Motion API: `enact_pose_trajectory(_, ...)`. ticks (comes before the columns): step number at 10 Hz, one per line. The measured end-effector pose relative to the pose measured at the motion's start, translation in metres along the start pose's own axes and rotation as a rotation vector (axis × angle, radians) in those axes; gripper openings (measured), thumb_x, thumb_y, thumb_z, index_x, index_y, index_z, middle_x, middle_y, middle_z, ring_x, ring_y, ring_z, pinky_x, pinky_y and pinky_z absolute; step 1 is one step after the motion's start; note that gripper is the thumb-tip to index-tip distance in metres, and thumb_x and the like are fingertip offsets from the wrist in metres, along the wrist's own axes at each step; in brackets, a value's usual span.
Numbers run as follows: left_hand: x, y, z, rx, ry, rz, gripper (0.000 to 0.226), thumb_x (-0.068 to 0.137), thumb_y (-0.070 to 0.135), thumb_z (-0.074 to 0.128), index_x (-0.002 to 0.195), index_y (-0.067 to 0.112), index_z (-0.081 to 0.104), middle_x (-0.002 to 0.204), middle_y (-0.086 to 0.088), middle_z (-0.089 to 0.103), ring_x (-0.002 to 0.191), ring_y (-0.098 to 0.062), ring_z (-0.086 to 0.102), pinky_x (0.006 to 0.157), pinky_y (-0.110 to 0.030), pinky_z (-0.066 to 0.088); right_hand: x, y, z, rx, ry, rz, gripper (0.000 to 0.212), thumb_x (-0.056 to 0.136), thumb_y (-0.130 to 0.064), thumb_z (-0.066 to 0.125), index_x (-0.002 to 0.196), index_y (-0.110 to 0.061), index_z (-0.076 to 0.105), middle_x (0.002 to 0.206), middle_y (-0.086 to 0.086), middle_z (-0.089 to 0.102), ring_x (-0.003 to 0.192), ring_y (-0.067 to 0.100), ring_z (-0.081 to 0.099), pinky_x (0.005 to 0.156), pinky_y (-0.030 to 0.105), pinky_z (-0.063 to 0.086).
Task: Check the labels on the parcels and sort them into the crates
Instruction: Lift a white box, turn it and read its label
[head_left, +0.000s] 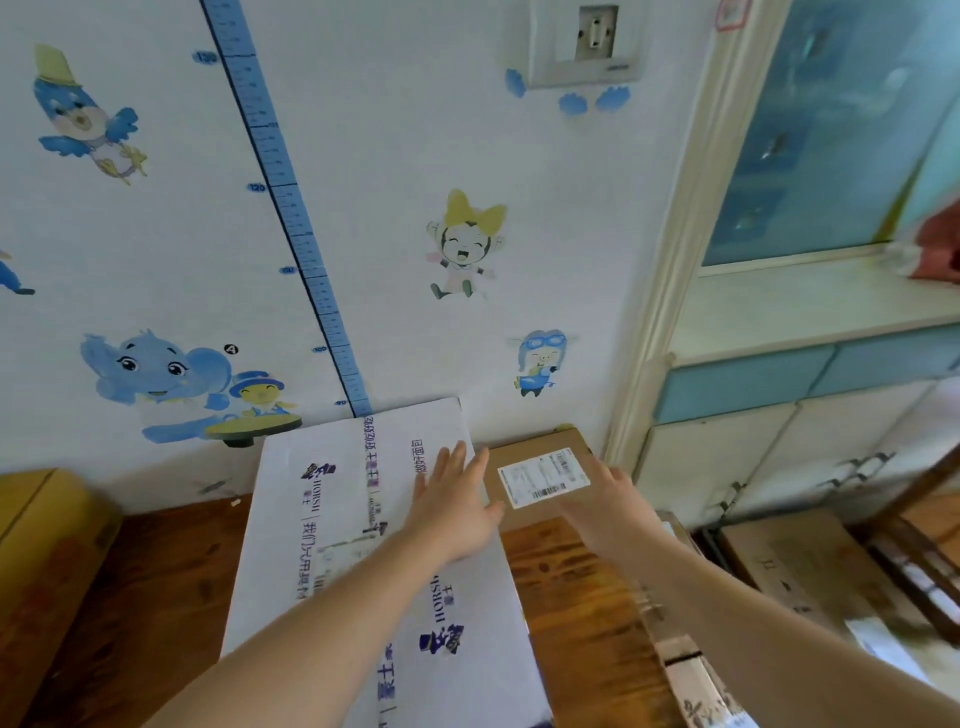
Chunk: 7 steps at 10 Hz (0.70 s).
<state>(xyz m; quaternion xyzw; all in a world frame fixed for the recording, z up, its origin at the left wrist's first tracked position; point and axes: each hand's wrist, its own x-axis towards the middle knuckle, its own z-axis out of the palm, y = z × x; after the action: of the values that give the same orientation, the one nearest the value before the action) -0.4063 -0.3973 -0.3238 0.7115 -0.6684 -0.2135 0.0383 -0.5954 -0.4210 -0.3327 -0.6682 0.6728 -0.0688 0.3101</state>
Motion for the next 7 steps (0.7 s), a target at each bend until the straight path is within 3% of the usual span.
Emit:
enact_pose_trajectory(2, 0.046, 0.035, 0.024, 0.122, -0.068, 0.028, 0.083, 0.094, 0.042, 0.055, 0.157, 0.022, 0.006, 0.165, -0.006, -0.004, 0.151, -0.025, -0.008, 0.121, -0.051, 0.002, 0.028, 0.041, -0.020, 0.029, 0.009, 0.043, 0.064, 0.099, -0.029, 0.052, 0.154, -0.016, 0.022, 0.151, 0.012, 0.033, 0.134, 0.032, 0.039, 0.107, 0.042, 0.037)
enact_pose_trajectory(3, 0.068, 0.049, 0.034, 0.217, -0.076, 0.005, 0.085, 0.092, 0.042, 0.057, 0.157, 0.021, 0.006, 0.165, -0.008, -0.003, 0.151, -0.029, -0.007, 0.121, -0.053, 0.001, 0.057, 0.059, -0.019, -0.014, -0.020, 0.084, 0.067, 0.098, -0.025, 0.052, 0.155, -0.020, 0.016, 0.152, 0.010, 0.031, 0.131, 0.032, 0.043, 0.104, 0.042, 0.044)
enact_pose_trajectory(4, 0.081, 0.064, 0.046, 0.377, -0.051, 0.057, 0.083, 0.095, 0.034, 0.056, 0.157, 0.016, 0.004, 0.164, -0.014, -0.005, 0.150, -0.032, -0.011, 0.122, -0.051, -0.003, 0.077, 0.069, -0.010, 0.025, -0.054, 0.111, 0.073, 0.096, -0.036, 0.054, 0.155, -0.023, 0.013, 0.155, 0.009, 0.030, 0.133, 0.033, 0.043, 0.105, 0.044, 0.043)
enact_pose_trajectory(5, 0.097, 0.075, 0.067, 0.302, -0.106, 0.018, 0.086, 0.095, 0.034, 0.057, 0.157, 0.014, 0.000, 0.163, -0.016, -0.009, 0.150, -0.034, -0.012, 0.121, -0.047, -0.002, 0.096, 0.078, 0.001, 0.062, -0.089, 0.124, 0.077, 0.095, -0.049, 0.052, 0.156, -0.023, 0.013, 0.156, 0.010, 0.028, 0.136, 0.034, 0.040, 0.108, 0.048, 0.041)
enact_pose_trajectory(7, 0.120, 0.066, 0.091, 0.051, -0.197, -0.367, 0.107, 0.089, 0.037, 0.068, 0.155, 0.015, -0.013, 0.160, -0.018, -0.021, 0.149, -0.038, -0.015, 0.120, -0.049, 0.004, 0.124, 0.090, 0.019, 0.101, -0.119, 0.097, 0.078, 0.096, -0.052, 0.050, 0.156, -0.021, 0.012, 0.155, 0.011, 0.029, 0.137, 0.033, 0.038, 0.108, 0.047, 0.038)
